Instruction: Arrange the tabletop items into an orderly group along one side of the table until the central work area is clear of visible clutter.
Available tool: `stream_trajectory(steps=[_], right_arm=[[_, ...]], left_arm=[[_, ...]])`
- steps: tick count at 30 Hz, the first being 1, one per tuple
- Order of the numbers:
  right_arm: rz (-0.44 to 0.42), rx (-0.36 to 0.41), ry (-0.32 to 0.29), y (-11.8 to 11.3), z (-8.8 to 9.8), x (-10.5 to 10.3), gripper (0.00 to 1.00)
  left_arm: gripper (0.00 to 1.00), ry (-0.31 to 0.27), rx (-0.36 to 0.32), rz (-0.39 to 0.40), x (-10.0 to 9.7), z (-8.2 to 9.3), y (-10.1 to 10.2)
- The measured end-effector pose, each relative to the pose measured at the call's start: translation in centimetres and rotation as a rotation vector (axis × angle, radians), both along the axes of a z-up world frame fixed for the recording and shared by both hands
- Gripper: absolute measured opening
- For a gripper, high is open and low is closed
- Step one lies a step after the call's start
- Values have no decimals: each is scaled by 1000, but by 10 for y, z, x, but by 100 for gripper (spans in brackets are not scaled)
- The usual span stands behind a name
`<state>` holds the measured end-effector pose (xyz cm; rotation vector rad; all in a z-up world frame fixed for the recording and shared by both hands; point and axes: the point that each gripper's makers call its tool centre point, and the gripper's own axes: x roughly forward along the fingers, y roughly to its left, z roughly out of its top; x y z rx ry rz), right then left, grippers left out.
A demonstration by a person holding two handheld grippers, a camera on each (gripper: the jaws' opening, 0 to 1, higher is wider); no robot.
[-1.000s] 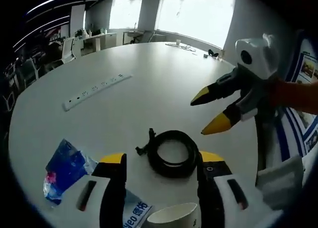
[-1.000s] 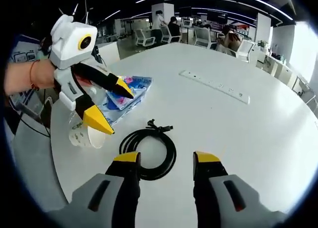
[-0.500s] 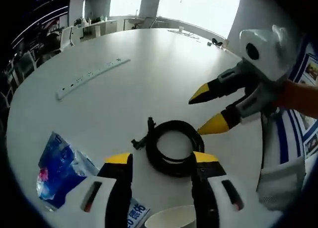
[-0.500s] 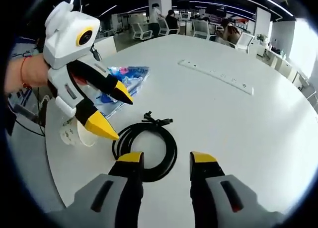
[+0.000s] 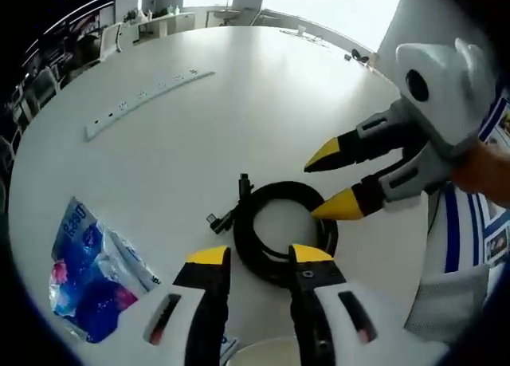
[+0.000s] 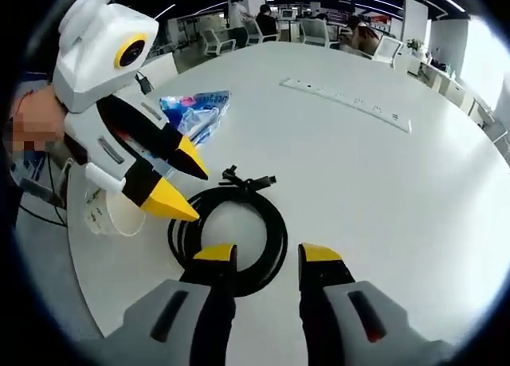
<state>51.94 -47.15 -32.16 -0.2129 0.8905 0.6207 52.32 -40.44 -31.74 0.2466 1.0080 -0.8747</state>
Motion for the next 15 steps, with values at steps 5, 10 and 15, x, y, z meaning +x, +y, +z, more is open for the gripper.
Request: stream_trajectory(steps=[5,10,15], right_arm=[[-19,-3,18,-1,-7,-1,24],[-31,-6,27,-1,-12,-1,18],[-52,-27,17,-2,-14,1,14]], left_arm=[[21,24,14,6,-2,-10,0],[19,35,36,15,-1,-16,1],[18,49,44,21,0,-18,1]])
